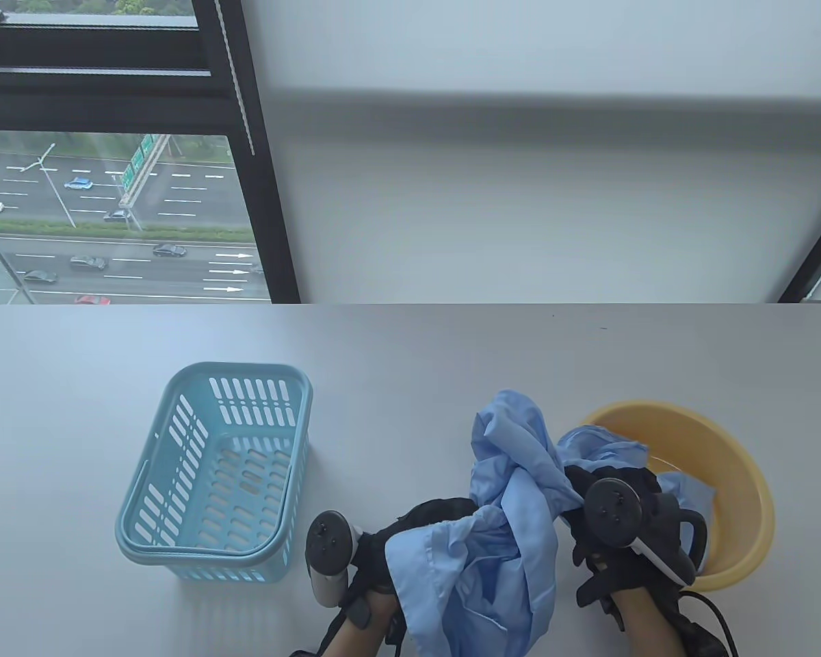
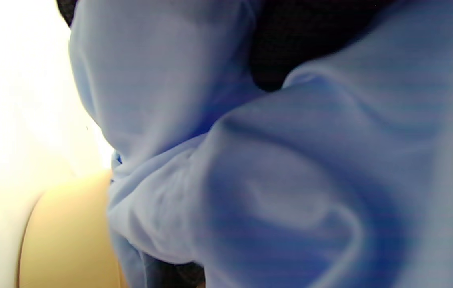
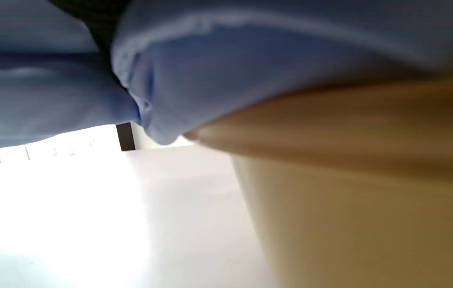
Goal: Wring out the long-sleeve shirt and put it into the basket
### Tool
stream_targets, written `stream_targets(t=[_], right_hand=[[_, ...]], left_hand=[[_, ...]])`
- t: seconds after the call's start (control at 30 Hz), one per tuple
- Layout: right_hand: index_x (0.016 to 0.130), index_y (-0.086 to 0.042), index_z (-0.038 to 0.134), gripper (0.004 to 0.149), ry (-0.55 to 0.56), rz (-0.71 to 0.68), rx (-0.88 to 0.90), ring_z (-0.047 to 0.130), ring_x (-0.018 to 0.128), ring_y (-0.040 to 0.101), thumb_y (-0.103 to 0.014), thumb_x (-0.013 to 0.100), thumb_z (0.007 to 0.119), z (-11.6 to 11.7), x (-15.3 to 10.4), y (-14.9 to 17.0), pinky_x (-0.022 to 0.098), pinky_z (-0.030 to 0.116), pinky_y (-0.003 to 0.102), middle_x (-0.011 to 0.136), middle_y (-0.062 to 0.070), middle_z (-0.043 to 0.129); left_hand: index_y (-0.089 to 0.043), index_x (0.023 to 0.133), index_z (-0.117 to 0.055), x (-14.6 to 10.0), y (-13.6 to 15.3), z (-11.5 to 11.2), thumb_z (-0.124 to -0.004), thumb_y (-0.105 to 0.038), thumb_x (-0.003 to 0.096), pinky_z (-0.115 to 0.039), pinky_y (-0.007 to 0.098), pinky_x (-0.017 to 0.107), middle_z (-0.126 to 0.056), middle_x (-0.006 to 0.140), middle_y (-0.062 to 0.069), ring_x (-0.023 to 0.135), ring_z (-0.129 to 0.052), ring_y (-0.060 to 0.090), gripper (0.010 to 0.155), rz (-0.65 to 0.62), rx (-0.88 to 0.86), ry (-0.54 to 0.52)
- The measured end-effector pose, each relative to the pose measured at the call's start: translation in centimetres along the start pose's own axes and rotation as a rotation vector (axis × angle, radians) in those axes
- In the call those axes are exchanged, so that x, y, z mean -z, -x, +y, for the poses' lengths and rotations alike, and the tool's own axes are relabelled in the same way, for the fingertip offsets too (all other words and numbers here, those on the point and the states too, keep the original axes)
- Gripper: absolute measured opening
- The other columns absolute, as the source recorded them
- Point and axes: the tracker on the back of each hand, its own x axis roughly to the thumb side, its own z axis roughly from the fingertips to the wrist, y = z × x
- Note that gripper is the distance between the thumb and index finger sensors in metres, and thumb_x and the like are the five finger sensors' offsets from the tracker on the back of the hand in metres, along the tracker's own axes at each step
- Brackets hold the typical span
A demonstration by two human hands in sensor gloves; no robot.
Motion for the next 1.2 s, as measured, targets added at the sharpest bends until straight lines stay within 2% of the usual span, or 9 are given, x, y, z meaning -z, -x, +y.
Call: stream_targets(t=[0.07, 0.1, 0.2, 0.33, 0.47, 0.77, 0.97, 1.07, 1.2], right_hand=[[0.096, -0.030, 0.079, 0.047, 0.061, 0.019, 0.024, 0.044, 0.104, 0.045, -0.051, 0.054, 0.087, -0.4, -0.3, 0.3, 0.076, 0.036, 0.061, 0.114, 0.005, 0.053], [0.095, -0.030, 0.079, 0.047, 0.108, 0.032, 0.034, 0.043, 0.104, 0.048, -0.051, 0.054, 0.087, -0.7, -0.5, 0.5, 0.075, 0.036, 0.062, 0.117, 0.009, 0.051], [0.095, -0.026, 0.078, 0.046, 0.174, 0.049, 0.098, 0.069, 0.098, 0.043, -0.049, 0.055, 0.084, -1.4, -0.8, 1.2, 0.074, 0.050, 0.060, 0.111, 0.012, 0.067], [0.093, -0.022, 0.078, 0.047, 0.365, 0.088, 0.155, 0.100, 0.069, 0.026, -0.049, 0.055, 0.084, -2.9, -1.6, 2.2, 0.066, 0.070, 0.049, 0.089, 0.008, 0.090], [0.094, -0.023, 0.078, 0.046, 0.542, 0.134, 0.172, 0.106, 0.052, 0.015, -0.046, 0.054, 0.086, -4.5, -2.5, 3.8, 0.059, 0.079, 0.043, 0.083, 0.007, 0.094], [0.100, -0.028, 0.071, 0.049, 0.783, 0.100, 0.190, 0.105, 0.051, 0.014, -0.038, 0.055, 0.088, -7.1, -5.0, 4.0, 0.059, 0.079, 0.043, 0.090, 0.004, 0.089], [0.100, -0.029, 0.070, 0.050, 0.819, -0.079, 0.153, 0.104, 0.054, 0.013, -0.040, 0.055, 0.087, -7.7, -6.1, 0.0, 0.061, 0.078, 0.042, 0.091, 0.002, 0.088], [0.101, -0.030, 0.070, 0.050, 0.791, -0.188, 0.213, 0.104, 0.055, 0.012, -0.041, 0.055, 0.087, -7.5, -6.5, -2.2, 0.062, 0.079, 0.041, 0.092, 0.001, 0.088], [0.102, -0.031, 0.068, 0.051, 0.641, -0.310, 0.389, 0.104, 0.057, 0.011, -0.043, 0.055, 0.086, -6.7, -6.1, -4.5, 0.064, 0.078, 0.040, 0.093, -0.001, 0.087]], left_hand=[[-0.029, 0.096, -0.078, -0.1, 0.1, 0.3, -0.087, -0.040, 0.0575, -0.063, 0.058, 0.071, -0.083, 0.103, 0.003, 0.090, -0.090, 0.030, 0.042, 0.019, 0.021, -0.027], [-0.028, 0.098, -0.076, 0.0, 0.2, 0.5, -0.087, -0.041, 0.0575, -0.063, 0.058, 0.071, -0.082, 0.104, 0.004, 0.091, -0.089, 0.030, 0.043, 0.024, 0.029, -0.039], [-0.025, 0.102, -0.070, -0.1, 0.3, 1.0, -0.086, -0.041, 0.0580, -0.060, 0.059, 0.071, -0.076, 0.108, 0.007, 0.094, -0.083, 0.034, 0.049, 0.055, 0.052, -0.076], [-0.023, 0.105, -0.065, -0.2, 0.4, 1.8, -0.086, -0.042, 0.0574, -0.056, 0.061, 0.071, -0.069, 0.111, 0.010, 0.096, -0.077, 0.038, 0.056, 0.080, 0.074, -0.122], [-0.021, 0.106, -0.062, -0.3, 0.3, 2.5, -0.083, -0.040, 0.0586, -0.054, 0.061, 0.071, -0.067, 0.111, 0.011, 0.096, -0.075, 0.039, 0.056, 0.078, 0.024, -0.148], [-0.020, 0.110, -0.054, -0.5, -1.6, 2.2, -0.082, -0.047, 0.0591, -0.049, 0.062, 0.072, -0.059, 0.114, 0.014, 0.099, -0.068, 0.042, 0.064, -0.062, 0.098, -0.183], [-0.017, 0.114, -0.012, -1.2, -5.1, 0.5, -0.089, -0.072, 0.0508, -0.027, 0.065, 0.075, -0.008, 0.120, 0.021, 0.108, -0.026, 0.050, 0.114, -0.247, 0.509, -0.145], [-0.012, 0.112, -0.002, -1.4, -6.2, -0.7, -0.090, -0.076, 0.0480, -0.024, 0.065, 0.075, 0.000, 0.118, 0.024, 0.108, -0.019, 0.052, 0.126, -0.293, 0.681, -0.090], [-0.011, 0.110, 0.002, -1.2, -5.9, -1.9, -0.090, -0.078, 0.0465, -0.021, 0.066, 0.074, 0.003, 0.117, 0.027, 0.107, -0.014, 0.055, 0.130, -0.281, 0.672, 0.009]])
